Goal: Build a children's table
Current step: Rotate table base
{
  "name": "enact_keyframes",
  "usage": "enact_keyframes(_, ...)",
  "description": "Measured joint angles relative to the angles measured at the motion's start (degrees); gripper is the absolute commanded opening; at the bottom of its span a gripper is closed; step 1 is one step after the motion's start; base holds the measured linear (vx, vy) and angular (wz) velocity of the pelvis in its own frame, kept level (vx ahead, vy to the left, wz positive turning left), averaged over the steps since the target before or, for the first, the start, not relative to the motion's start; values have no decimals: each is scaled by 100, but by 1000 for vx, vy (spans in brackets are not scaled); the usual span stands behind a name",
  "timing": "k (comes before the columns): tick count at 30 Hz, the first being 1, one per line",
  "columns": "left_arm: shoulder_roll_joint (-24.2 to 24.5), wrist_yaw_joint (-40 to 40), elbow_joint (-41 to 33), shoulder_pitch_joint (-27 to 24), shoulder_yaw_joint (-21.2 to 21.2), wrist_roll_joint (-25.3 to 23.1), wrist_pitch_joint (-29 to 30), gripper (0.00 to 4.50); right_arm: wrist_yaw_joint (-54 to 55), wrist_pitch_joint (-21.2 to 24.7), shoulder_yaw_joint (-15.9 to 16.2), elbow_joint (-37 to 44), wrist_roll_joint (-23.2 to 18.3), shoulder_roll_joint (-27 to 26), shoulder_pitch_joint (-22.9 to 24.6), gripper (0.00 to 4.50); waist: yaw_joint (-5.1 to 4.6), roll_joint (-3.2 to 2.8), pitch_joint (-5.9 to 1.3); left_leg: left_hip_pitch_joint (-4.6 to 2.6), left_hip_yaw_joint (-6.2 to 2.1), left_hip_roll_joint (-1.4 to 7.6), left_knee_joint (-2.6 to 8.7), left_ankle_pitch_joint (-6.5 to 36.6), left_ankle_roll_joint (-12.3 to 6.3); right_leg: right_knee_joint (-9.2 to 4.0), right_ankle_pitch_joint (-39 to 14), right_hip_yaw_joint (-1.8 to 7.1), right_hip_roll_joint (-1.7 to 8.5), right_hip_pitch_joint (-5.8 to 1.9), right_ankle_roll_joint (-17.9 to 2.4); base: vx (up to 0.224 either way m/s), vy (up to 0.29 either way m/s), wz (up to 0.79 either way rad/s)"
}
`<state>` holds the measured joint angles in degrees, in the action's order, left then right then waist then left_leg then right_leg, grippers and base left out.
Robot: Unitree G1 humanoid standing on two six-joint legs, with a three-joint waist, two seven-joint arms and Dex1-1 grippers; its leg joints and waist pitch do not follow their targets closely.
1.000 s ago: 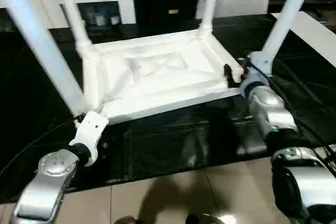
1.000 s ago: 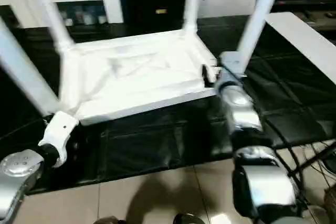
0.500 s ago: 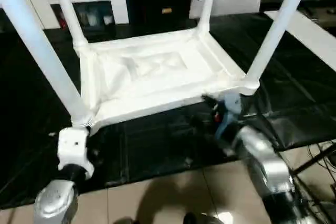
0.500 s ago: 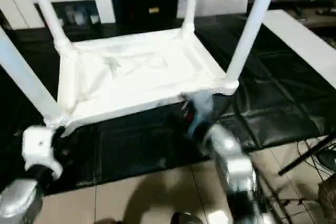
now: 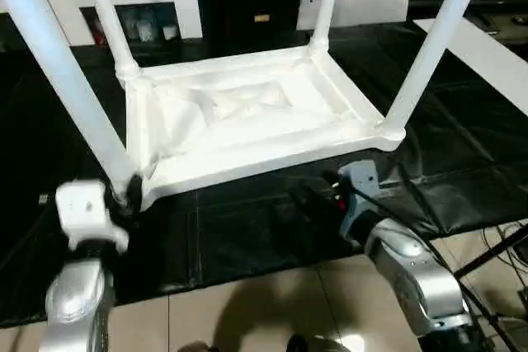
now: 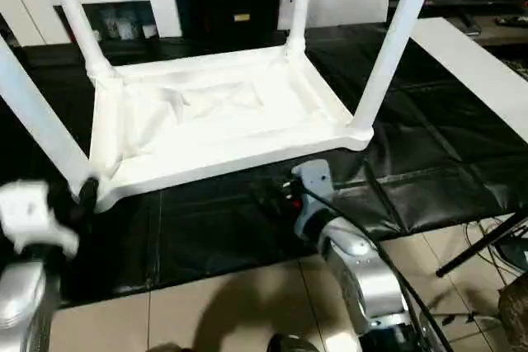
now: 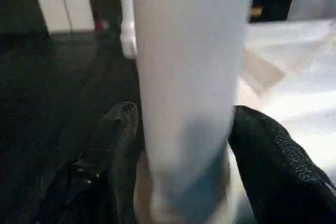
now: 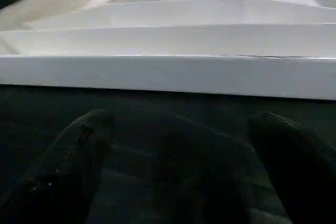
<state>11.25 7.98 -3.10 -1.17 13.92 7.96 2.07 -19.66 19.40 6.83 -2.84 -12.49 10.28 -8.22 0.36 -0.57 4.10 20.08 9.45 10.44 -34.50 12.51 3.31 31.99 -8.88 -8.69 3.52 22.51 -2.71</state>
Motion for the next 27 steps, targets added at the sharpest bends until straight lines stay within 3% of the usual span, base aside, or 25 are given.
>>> enact_keyframes(4,279,499,584,736,98,272,-103,335,379,62,-192,-352,164,-1,-270,450,6,-4,-4,1,2,-2,0,1,0,11,16,9,0,8,-15,0,0,0)
enact_keyframes(10,787,1747,966,1005,116,916,143,335,712,112,-447,-1234,368,154,-797,450,94,-11,-8,12,11,1,1,-21,-29,39,30,18,-3,39,-42,0,0,0)
enact_keyframes(14,1375,3023,840,665,-38,1366,404,335,684,-93,-460,-1999,432,129,-1284,450,139,-26,-14,-4,34,2,1,-16,-21,50,28,43,-3,39,-40,0,0,0)
enact_keyframes(18,1634,3964,267,130,-273,1976,970,335,599,-327,-445,-2723,494,4,-1701,450,170,-28,-17,-12,53,-4,-7,0,6,88,26,72,3,51,-45,0,0,0)
enact_keyframes(23,1782,4408,-476,-248,-640,2399,1515,335,574,-532,-455,-3336,611,-115,-2014,450,140,-7,-17,-22,65,-4,-13,-12,21,113,22,106,-5,50,-47,0,0,0)
enact_keyframes(27,1713,4424,-1065,-329,-1059,2615,1849,335,541,-666,-432,-3678,653,-309,-2226,450,52,19,-13,-50,70,-4,-13,-18,31,122,23,133,-22,49,-48,0,0,0)
